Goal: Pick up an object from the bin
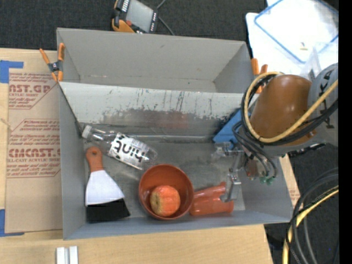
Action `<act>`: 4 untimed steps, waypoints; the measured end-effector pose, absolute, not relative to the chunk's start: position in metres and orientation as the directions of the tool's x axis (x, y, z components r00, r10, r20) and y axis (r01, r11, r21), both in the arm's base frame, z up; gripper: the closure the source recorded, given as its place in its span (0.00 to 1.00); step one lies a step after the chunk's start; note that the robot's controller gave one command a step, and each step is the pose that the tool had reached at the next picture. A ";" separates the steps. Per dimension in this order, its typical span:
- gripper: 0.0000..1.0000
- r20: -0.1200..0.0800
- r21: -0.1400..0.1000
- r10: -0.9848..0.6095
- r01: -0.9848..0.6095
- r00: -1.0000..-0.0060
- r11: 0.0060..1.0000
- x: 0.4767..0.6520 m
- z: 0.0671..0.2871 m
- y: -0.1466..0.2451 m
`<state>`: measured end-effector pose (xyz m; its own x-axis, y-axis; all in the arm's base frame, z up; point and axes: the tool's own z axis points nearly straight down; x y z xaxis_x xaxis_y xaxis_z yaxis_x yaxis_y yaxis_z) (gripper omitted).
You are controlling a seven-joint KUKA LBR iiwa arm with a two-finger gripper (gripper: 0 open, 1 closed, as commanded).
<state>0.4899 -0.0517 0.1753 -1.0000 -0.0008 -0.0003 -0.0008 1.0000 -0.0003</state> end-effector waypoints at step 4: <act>0.00 0.009 0.003 -0.174 -0.174 -0.985 0.985 0.496 0.078 -0.005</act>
Offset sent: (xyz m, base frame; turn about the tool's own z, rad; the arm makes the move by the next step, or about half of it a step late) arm 0.0162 0.0123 -0.0589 -0.2265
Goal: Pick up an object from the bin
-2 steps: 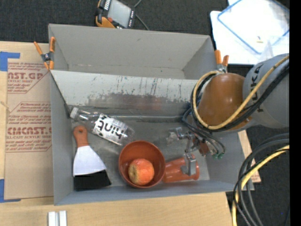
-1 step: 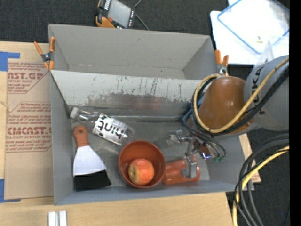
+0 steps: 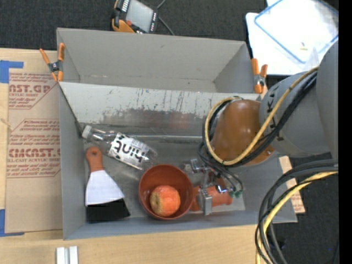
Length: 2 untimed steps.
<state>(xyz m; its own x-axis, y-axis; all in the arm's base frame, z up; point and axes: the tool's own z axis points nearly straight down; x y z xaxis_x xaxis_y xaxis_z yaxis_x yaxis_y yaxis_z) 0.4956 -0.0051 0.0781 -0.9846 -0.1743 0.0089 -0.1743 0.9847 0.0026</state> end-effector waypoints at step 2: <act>1.00 -0.015 -0.003 -0.179 -0.179 -0.984 0.984 0.496 0.077 0.007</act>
Offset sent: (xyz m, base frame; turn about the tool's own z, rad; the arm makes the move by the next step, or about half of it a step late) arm 0.0000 0.0000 0.0000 0.0000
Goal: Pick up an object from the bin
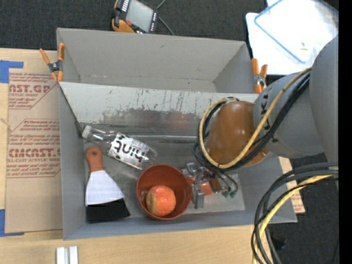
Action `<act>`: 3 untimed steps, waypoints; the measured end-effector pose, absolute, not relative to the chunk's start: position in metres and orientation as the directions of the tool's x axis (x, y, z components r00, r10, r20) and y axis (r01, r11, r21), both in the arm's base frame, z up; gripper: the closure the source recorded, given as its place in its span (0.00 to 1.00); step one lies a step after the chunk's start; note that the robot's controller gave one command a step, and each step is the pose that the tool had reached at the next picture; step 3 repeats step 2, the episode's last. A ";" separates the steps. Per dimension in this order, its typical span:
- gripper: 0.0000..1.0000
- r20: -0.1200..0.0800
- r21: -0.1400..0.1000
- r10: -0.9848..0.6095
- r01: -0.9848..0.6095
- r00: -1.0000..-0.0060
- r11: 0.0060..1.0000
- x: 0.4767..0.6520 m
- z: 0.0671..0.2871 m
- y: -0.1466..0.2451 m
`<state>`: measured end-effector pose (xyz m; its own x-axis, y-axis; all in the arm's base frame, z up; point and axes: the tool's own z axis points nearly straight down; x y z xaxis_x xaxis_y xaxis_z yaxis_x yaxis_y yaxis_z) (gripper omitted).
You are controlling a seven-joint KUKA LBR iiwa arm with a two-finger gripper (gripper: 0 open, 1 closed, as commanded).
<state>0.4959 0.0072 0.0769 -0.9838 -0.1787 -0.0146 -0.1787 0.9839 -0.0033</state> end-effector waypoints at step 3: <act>1.00 -0.009 -0.002 -0.172 -0.172 -0.985 0.985 0.498 0.202 0.011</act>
Offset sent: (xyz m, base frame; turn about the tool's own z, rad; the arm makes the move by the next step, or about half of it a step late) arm 0.0148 0.0074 0.2107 0.0252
